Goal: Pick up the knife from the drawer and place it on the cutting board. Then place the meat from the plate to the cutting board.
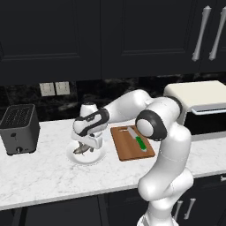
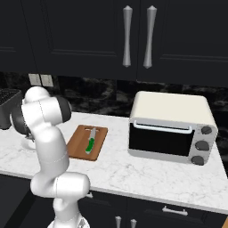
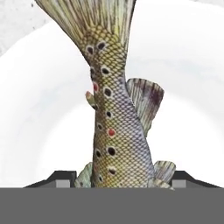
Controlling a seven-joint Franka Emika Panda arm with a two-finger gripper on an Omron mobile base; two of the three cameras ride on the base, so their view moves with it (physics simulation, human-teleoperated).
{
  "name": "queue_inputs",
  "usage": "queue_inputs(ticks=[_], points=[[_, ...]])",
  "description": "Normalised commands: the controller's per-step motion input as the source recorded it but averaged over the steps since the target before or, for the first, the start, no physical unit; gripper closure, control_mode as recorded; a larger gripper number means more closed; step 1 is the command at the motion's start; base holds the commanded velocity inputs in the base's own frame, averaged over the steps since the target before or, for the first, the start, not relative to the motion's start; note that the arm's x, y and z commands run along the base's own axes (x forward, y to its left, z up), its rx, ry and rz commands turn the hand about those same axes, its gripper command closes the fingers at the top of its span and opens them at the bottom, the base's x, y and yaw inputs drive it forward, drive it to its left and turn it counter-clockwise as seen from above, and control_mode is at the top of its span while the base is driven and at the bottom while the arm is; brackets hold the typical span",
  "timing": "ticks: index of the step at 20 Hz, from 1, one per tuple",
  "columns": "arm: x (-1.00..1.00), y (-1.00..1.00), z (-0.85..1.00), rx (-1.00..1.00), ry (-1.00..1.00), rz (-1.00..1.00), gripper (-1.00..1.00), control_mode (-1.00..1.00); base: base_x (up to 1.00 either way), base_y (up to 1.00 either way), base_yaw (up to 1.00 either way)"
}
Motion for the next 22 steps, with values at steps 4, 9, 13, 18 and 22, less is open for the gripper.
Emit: queue_inputs(ticks=[4,9,13,18,22], points=[[-0.34,-0.08,0.32,0.0,-0.01,0.0,1.0,-1.0,0.0,0.0,0.0],[-0.39,-0.32,0.18,0.0,0.0,0.0,1.0,-1.0,0.0,0.0,0.0],[-0.43,-0.43,0.09,0.0,-0.03,0.0,1.0,-1.0,0.0,0.0,0.0],[-0.4,-0.44,0.41,0.0,-0.03,0.0,1.0,-1.0,0.0,0.0,0.0],[-0.16,-0.39,0.39,0.0,0.0,0.0,1.0,-1.0,0.0,0.0,0.0]])
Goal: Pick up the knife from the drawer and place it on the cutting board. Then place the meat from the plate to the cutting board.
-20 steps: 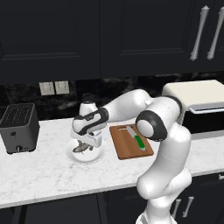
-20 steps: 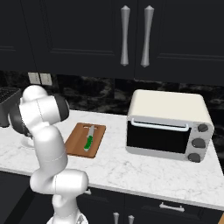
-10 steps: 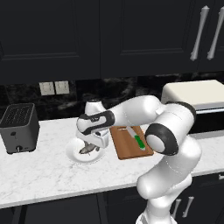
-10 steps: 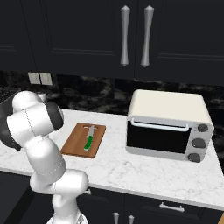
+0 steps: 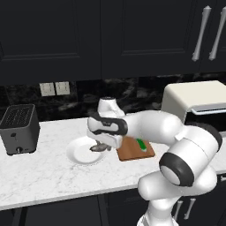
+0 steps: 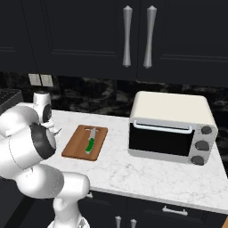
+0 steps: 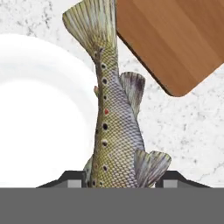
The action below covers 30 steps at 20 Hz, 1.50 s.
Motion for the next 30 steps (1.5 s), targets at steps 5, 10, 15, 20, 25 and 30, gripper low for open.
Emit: queue_inputs(ticks=[5,10,15,20,25,30], points=[[-0.01,-0.51,0.08,0.0,-0.01,0.04,1.0,-1.0,0.0,0.0,0.0],[0.0,-0.4,0.11,0.0,0.0,0.03,1.0,-1.0,0.0,0.0,0.0],[0.01,-0.36,0.0,-0.01,0.0,0.04,1.0,-1.0,0.0,0.0,0.0],[0.18,-0.21,0.0,-0.04,0.0,0.06,1.0,-1.0,0.0,0.0,0.0],[0.29,-0.09,0.0,-0.05,0.0,0.1,1.0,-1.0,0.0,0.0,0.0],[0.25,-0.16,0.0,-0.04,0.0,0.18,1.0,-1.0,0.0,0.0,0.0]])
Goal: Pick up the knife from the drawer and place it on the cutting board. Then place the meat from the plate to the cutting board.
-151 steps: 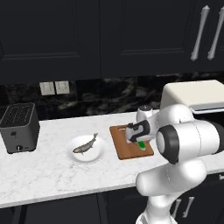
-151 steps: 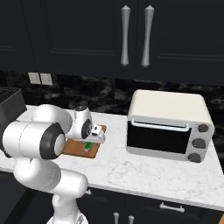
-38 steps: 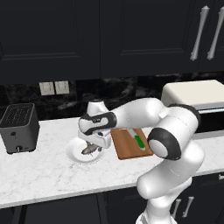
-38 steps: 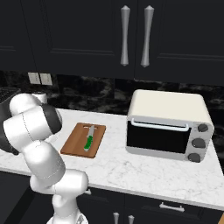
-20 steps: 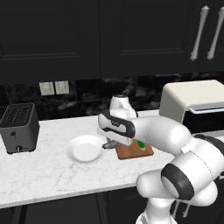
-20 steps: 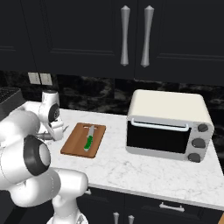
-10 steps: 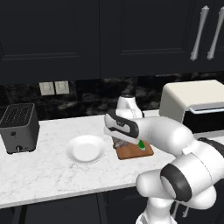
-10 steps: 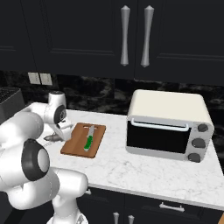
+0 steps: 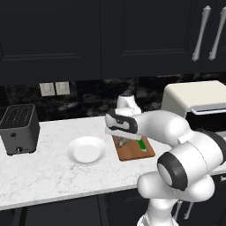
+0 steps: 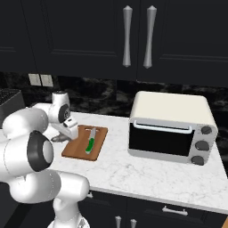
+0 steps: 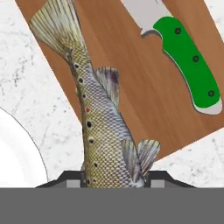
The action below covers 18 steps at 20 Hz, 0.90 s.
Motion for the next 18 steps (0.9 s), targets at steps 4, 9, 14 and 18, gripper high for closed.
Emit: queue_inputs(ticks=[4,9,14,18], points=[[0.11,-0.3,-0.05,-0.01,0.0,0.29,1.0,-1.0,0.0,0.0,0.0],[0.05,-0.28,-0.16,0.0,0.0,0.33,1.0,-1.0,0.0,0.0,0.0],[0.25,-0.02,-0.38,0.0,0.0,0.2,1.0,-1.0,0.0,0.0,0.0],[0.23,0.0,-0.5,-0.01,-0.01,0.07,1.0,-1.0,0.0,0.0,0.0]])
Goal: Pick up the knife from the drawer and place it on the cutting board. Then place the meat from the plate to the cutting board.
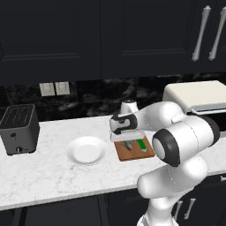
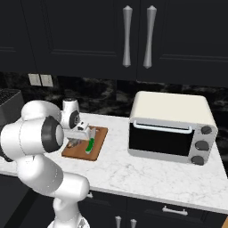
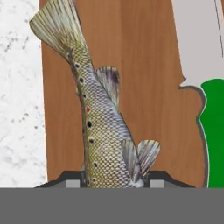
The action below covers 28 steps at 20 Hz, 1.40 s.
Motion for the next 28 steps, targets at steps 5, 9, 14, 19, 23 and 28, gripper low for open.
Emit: queue_inputs(ticks=[5,9,14,19,23,28], points=[[0.2,-0.06,-0.37,0.0,0.0,0.04,1.0,-1.0,0.0,0.0,0.0],[0.23,-0.18,-0.06,0.0,0.0,0.0,1.0,-1.0,0.0,0.0,0.0],[0.13,-0.09,0.0,0.0,-0.02,0.0,1.0,-1.0,0.0,0.0,0.0],[0.0,0.01,0.0,0.0,-0.01,0.0,-1.0,-1.0,0.0,0.0,0.0],[0.0,0.0,0.08,0.0,-0.02,0.0,-1.0,-1.0,0.0,0.0,0.0],[-0.03,0.0,0.21,0.0,-0.03,0.0,-1.0,-1.0,0.0,0.0,0.0]])
